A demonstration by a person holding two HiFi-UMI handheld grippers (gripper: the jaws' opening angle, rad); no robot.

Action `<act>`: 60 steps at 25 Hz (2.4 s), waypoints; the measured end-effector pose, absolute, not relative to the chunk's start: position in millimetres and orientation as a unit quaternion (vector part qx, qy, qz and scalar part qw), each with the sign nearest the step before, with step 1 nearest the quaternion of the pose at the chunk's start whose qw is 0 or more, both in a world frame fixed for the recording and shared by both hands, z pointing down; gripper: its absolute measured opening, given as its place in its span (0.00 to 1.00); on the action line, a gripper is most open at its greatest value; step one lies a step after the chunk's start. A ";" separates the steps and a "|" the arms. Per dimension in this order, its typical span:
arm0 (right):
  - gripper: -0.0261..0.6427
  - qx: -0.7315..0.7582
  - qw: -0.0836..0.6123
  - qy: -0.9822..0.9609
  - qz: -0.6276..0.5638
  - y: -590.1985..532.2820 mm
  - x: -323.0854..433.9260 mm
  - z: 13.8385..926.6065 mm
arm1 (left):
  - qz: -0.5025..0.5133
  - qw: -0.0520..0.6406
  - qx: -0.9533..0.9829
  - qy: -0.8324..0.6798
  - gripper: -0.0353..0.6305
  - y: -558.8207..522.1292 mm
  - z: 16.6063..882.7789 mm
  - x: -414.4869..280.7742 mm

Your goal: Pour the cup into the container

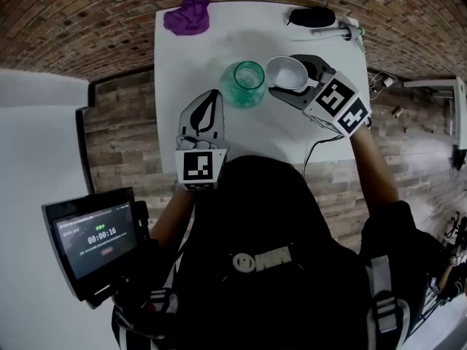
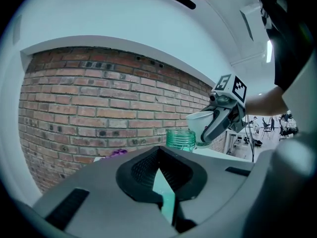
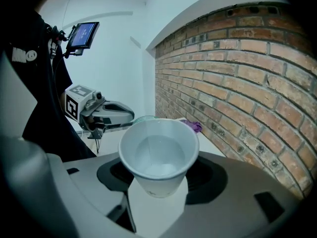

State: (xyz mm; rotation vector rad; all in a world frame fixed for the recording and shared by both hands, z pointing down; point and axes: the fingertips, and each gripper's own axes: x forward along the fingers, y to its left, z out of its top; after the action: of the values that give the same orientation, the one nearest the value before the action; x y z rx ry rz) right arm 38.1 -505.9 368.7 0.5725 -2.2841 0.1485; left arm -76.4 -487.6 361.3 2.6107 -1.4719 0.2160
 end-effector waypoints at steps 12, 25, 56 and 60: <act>0.46 0.183 0.447 -0.875 0.036 -507.9 35.1 370.7 | 0.060 0.077 0.866 -0.491 0.05 -487.8 368.3 -75.2; 0.46 0.177 0.506 -0.844 -0.012 -510.7 32.6 368.7 | 0.047 0.076 0.862 -0.500 0.05 -486.3 364.8 -81.4; 0.46 0.200 0.554 -0.803 -0.089 -521.3 37.1 364.4 | 0.052 0.074 0.862 -0.498 0.05 -486.1 368.9 -77.2; 0.46 0.200 0.560 -0.798 -0.098 -521.8 36.6 363.2 | 0.050 0.073 0.862 -0.499 0.05 -486.5 366.6 -77.6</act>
State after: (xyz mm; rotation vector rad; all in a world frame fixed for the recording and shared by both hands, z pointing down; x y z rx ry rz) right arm 36.6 -521.8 363.2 0.4711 -1.8800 -0.2320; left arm -77.6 -486.5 366.6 2.5908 -1.4977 0.1501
